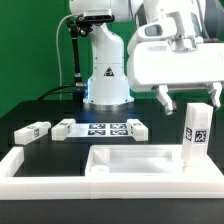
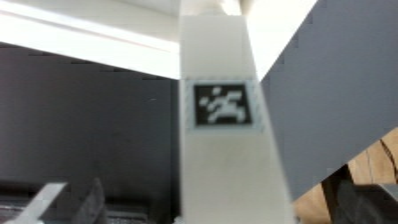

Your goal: Assemble desk

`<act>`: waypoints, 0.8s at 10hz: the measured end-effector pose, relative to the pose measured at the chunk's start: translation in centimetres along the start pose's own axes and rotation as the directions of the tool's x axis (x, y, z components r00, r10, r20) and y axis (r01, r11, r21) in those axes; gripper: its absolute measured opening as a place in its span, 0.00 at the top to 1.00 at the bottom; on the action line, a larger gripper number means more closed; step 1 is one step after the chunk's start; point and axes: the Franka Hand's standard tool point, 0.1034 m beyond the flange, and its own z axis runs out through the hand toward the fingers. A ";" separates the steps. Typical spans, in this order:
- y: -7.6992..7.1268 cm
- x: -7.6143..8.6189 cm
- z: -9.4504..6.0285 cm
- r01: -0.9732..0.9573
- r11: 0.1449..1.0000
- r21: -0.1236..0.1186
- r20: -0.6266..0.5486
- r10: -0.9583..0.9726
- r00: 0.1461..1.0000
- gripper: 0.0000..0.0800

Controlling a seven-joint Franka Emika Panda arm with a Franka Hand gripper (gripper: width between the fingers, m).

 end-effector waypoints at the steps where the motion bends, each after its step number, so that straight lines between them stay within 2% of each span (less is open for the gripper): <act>1: -0.2 -0.1 0.4 -0.014 1.000 0.012 0.028 0.014 0.999 0.19; 2: -1.2 -0.3 0.8 -0.055 0.997 0.051 0.146 0.047 0.988 0.19; 3: -1.0 0.5 1.0 -0.070 0.996 0.058 0.177 0.058 0.983 0.19; 5: -2.2 0.3 1.5 -0.125 0.989 0.083 0.335 0.091 0.938 0.19; 6: -2.2 0.8 1.7 -0.121 0.989 0.088 0.364 0.081 0.928 0.19; 7: -1.6 0.4 1.8 -0.111 0.990 0.092 0.407 0.065 0.911 0.19; 8: -0.5 -0.1 2.1 -0.115 0.990 0.081 0.411 0.072 0.909 0.19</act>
Offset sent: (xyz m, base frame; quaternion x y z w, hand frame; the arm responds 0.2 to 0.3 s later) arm 0.0168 -0.0016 -0.0075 0.0002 -0.1938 0.0393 0.9803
